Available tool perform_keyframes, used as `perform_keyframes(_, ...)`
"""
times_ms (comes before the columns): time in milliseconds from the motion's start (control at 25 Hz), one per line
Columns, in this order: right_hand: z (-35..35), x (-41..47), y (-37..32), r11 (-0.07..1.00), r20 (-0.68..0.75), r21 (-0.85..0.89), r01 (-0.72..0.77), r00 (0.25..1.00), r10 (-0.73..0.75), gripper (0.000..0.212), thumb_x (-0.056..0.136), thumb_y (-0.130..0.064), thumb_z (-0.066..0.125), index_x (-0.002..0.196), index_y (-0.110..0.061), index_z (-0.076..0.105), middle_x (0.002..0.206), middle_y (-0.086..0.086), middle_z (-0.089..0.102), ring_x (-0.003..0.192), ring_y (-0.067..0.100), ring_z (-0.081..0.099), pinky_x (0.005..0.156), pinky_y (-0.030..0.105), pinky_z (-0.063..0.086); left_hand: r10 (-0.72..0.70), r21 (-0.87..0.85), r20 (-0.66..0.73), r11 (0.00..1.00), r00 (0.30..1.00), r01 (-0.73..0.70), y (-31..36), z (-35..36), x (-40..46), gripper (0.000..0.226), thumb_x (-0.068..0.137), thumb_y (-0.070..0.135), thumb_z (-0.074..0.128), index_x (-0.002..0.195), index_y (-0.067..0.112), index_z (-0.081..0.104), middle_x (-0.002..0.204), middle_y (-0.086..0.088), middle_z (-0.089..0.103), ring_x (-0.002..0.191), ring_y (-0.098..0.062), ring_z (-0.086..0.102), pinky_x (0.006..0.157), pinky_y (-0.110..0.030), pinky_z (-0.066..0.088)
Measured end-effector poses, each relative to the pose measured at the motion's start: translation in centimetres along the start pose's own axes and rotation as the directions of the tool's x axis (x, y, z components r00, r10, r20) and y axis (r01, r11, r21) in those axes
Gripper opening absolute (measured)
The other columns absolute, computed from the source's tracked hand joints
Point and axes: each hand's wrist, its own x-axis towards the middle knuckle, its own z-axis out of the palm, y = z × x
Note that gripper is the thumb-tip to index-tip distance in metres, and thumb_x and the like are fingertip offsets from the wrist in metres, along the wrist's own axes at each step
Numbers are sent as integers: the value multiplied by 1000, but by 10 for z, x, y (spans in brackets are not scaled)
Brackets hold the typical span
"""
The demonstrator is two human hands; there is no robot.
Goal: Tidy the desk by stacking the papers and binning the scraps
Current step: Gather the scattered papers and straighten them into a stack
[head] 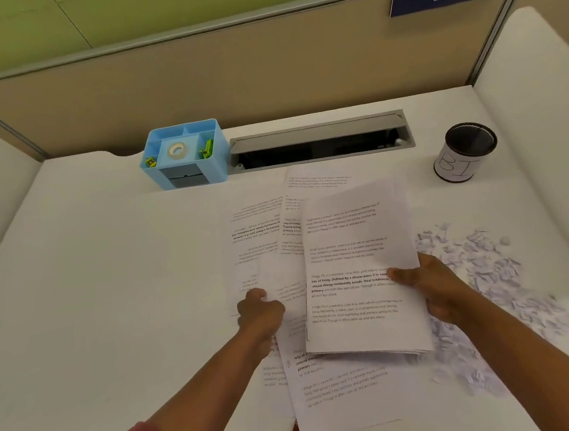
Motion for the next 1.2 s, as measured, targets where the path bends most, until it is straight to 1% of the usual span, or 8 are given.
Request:
perform_keyframes(240,16,-6,19,996,32,-94,-5,999,8,35,90,5,65,123,-7,64,108,18,76,97,41,72,88,60,57,-73,-87,39,993,997,76,-16,3,-21,57,91,5,62,142,14,39,139,-7,43,110,-22,55,81,-31,49)
perform_keyframes(400,20,-12,31,996,14,-81,25,1000,-23,38,90,4,67,126,-8,64,107,15,76,95,38,74,81,54,60,-9,-173,20,985,1000,12,-30,4,-25,39,89,2,70,117,14,45,107,0,58,87,-9,57,64,-21,45)
perform_keyframes(520,19,-19,33,997,-1,-68,43,999,-43,37,91,4,66,125,-10,64,108,14,76,95,37,74,80,52,61,79,-96,-34,992,996,-82,-33,3,-23,8,93,7,68,92,13,62,95,-3,69,79,-13,63,64,-23,49)
perform_keyframes(640,14,-25,30,997,-9,-58,56,998,-57,36,91,4,65,124,-11,65,110,15,76,98,38,73,83,53,59,200,-5,-152,979,968,-203,-27,-7,-13,15,96,12,62,82,10,64,83,-5,69,72,-17,61,57,-22,45)
perform_keyframes(760,17,-29,30,996,9,-60,61,998,-61,35,90,5,65,121,-11,65,108,15,76,96,37,74,80,52,60,253,42,-183,967,950,-250,-19,-14,-2,15,97,14,60,88,4,67,87,-11,70,70,-16,60,45,-18,44)
perform_keyframes(920,27,-30,40,998,-18,-52,44,999,-45,33,91,4,66,120,-11,65,108,16,76,97,38,73,82,54,60,215,-12,-82,976,973,-216,-11,-10,2,28,95,12,57,121,15,67,113,-3,71,92,-20,67,67,-24,53)
perform_keyframes(1040,27,-29,46,997,-28,-57,43,999,-45,35,91,3,66,124,-10,64,110,16,75,100,40,72,88,61,57,151,-115,-42,981,988,-155,-6,-12,3,25,92,2,57,110,15,66,106,-3,72,86,-19,68,62,-26,55)
perform_keyframes(1200,28,-28,51,997,-52,-65,47,997,-51,33,92,3,65,122,-11,65,107,15,76,97,39,73,86,59,58,76,-153,-20,985,997,-79,-5,-15,11,9,86,2,66,93,6,62,107,-18,73,92,-29,71,87,-50,59)
